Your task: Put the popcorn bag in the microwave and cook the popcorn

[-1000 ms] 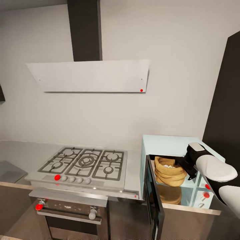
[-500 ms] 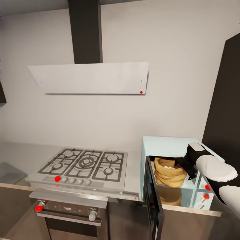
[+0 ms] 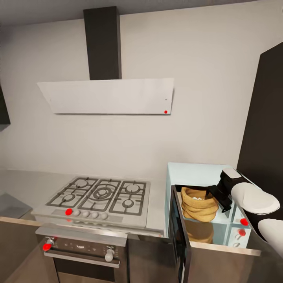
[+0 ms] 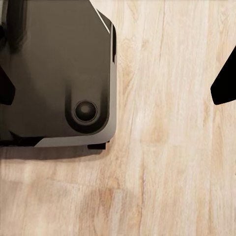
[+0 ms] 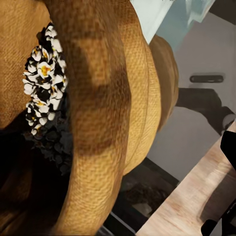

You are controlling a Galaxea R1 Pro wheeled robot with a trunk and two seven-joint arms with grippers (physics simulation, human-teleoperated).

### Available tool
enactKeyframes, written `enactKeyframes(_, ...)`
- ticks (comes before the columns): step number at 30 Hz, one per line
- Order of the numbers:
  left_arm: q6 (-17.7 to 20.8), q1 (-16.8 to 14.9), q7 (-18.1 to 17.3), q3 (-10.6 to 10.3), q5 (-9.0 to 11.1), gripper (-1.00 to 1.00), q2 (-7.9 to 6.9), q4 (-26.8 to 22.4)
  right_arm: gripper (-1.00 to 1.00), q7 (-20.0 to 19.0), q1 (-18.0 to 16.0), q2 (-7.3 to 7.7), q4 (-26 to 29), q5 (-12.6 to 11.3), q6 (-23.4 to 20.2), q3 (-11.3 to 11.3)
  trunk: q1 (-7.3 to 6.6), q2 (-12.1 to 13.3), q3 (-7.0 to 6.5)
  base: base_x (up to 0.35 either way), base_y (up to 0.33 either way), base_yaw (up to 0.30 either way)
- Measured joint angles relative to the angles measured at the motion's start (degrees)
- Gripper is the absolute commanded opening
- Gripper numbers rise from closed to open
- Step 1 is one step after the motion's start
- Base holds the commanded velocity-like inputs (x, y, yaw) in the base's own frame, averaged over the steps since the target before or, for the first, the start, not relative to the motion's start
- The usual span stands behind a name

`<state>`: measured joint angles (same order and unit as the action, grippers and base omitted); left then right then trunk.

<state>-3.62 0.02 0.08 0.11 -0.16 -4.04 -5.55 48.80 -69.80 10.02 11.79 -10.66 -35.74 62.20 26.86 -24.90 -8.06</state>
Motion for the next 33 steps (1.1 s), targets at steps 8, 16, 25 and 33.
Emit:
enactKeyframes(8,0.00,-0.02,0.00,0.04,0.00,1.00,0.04,-0.01,1.00,0.00,0.00,0.01,0.00,0.00,0.00,0.00,0.01,0.00,-0.76,-0.019,0.000,0.000)
enactKeyframes(16,0.00,0.02,0.00,0.05,0.00,1.00,0.08,-0.01,1.00,0.00,0.00,0.00,0.00,0.00,0.00,0.00,0.02,0.01,-1.52,-0.125,0.000,0.000)
enactKeyframes(25,0.00,-0.04,0.00,0.05,0.00,1.00,0.07,-0.01,1.00,0.00,0.00,0.01,0.00,0.00,0.00,0.00,0.02,0.01,-2.37,-0.148,0.000,0.000)
enactKeyframes(33,0.01,-0.03,0.00,0.05,0.00,1.00,0.08,-0.05,1.00,-0.06,0.00,0.01,0.00,0.00,0.00,0.00,0.02,0.01,-3.00,-0.149,0.000,0.000)
